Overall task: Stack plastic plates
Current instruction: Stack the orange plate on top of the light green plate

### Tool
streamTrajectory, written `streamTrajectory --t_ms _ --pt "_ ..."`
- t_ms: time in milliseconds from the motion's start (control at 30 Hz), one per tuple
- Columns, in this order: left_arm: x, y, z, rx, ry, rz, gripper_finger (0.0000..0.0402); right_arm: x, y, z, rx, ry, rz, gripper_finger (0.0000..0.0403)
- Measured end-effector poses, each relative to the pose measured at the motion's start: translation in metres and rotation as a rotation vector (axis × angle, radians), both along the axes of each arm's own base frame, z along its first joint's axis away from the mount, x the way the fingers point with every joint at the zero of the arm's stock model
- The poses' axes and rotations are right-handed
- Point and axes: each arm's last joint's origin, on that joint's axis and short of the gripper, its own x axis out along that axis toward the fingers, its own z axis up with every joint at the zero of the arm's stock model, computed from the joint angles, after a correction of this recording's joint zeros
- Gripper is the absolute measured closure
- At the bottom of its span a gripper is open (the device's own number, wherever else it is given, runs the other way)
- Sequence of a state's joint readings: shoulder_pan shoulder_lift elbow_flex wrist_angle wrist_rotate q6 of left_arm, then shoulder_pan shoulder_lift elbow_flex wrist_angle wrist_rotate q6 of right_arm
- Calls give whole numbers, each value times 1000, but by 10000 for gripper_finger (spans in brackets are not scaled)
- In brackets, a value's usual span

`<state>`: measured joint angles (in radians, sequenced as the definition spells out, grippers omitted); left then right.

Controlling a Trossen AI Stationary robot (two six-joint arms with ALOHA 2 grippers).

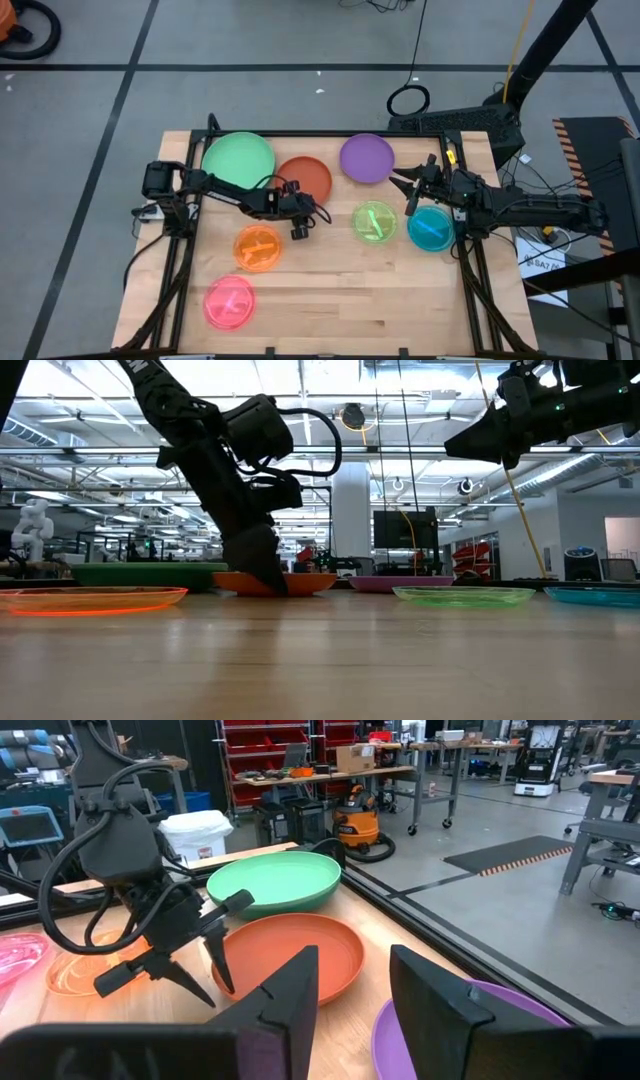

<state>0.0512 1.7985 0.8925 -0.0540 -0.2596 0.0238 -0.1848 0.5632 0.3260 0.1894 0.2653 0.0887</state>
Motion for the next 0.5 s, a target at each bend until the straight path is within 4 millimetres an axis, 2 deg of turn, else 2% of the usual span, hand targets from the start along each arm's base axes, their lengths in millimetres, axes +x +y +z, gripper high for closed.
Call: streamTrajectory --t_ms 500 --pt "1 -15 1 12 -5 -36 391 0 0 0 -4 2 1 284"
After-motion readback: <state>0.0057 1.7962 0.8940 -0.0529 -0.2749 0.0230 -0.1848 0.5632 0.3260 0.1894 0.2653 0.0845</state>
